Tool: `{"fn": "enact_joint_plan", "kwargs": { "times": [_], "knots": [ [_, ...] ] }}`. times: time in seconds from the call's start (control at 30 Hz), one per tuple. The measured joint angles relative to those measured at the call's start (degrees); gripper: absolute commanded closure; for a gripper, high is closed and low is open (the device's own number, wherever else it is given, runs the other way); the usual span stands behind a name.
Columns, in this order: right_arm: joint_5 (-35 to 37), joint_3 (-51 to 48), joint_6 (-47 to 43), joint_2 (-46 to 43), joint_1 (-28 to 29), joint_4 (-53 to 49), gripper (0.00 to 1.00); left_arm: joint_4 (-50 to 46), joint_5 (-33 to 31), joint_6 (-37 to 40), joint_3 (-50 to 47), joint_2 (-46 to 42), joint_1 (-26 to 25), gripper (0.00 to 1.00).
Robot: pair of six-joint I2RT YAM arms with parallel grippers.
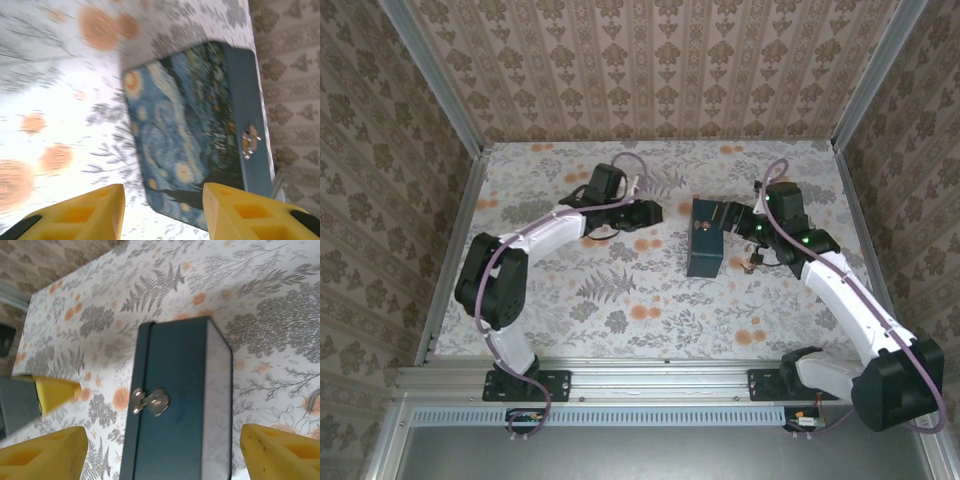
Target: Unlock the padlock with the key
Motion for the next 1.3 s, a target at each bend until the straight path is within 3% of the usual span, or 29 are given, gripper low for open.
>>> {"fn": "enact_joint_plan", "kwargs": {
  "times": [0.07,0.2,0.5,0.57,0.8,0.9,1.0,1.13,1.3],
  "knots": [
    [2.82,0.24,0.37,0.24,3.26,-2.12,0.0,-0.13,-0.68,0.0,-1.03,-1.6,2.38,0.53],
    [8.02,0.44,0.85,2.8,7.85,-5.7,0.0,-0.39,-1.27,0.2,-2.58,-4.76,5.03,0.54],
    [15.54,2.91,1.09,10.95,14.25,-8.57,0.0,0.5,-0.98,0.39,-5.95,-7.13,4.96,0.55],
    [16.68,3.69,1.33,13.31,15.37,-8.61,0.03,0.79,-0.83,0.39,-6.73,-7.13,4.96,0.55],
    [19.17,5.79,4.11,19.19,16.55,-7.87,0.37,2.23,-0.39,0.37,-8.04,-7.52,4.96,0.55],
    [18.82,5.6,4.63,19.17,16.52,-7.15,0.4,2.56,-0.09,0.37,-8.5,-7.82,5.53,0.55],
    [15.23,2.84,4.94,17.59,15.61,-1.77,0.39,2.58,0.04,0.37,-8.76,-8.02,6.8,0.55],
    [3.63,-3.89,8.98,15.65,12.59,12.2,0.35,2.49,0.04,0.39,-8.76,-8.55,8.09,0.55],
    [-10.95,-6.23,15.1,23.45,10.82,30.29,0.3,1.2,-0.02,0.63,-8.74,-10.16,9.7,0.55]
  ]
}}
